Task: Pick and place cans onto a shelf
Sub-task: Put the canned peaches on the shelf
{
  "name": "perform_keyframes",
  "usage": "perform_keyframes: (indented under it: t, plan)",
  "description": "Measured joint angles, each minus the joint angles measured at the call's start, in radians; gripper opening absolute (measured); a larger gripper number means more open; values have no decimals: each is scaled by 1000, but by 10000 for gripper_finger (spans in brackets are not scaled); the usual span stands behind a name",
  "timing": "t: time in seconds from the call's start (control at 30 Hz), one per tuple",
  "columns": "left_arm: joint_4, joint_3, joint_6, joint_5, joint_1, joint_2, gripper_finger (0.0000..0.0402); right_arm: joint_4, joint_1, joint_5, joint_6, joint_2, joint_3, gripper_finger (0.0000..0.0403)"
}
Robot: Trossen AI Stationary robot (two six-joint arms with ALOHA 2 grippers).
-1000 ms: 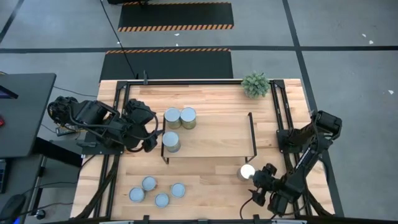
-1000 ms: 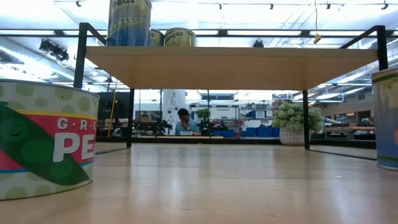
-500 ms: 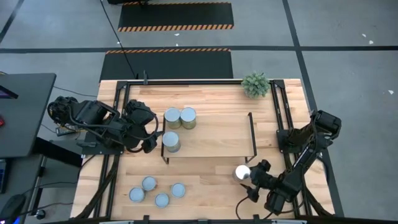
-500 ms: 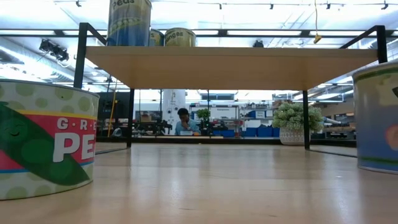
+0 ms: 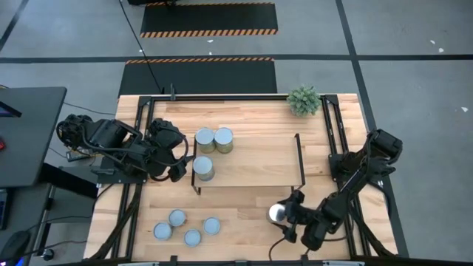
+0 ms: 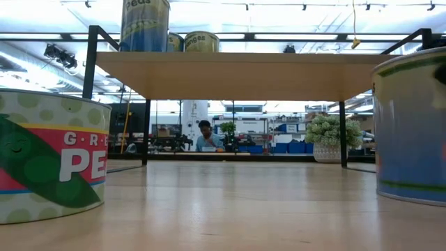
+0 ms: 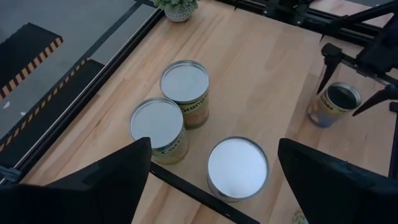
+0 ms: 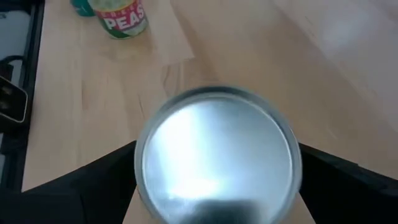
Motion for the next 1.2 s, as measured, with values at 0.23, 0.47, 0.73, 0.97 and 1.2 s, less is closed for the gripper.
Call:
perform_keyframes:
  t: [0.23,0.47,0.73,0.97,1.2]
  plan:
    - [0,0,1,0,0,0,357,80,-68,-112,-201,0,0,396]
    - [0,0,0,0,0,0,357,82,-94,-142,-204,0,0,347]
    - [0,0,1,1,0,0,357,94,-105,-224,-206,1,32,308]
    - [0,0,1,1,0,0,357,91,-118,-224,-289,1,147,318]
    - [0,0,-16,1,0,0,357,32,-193,-222,-500,1,356,317]
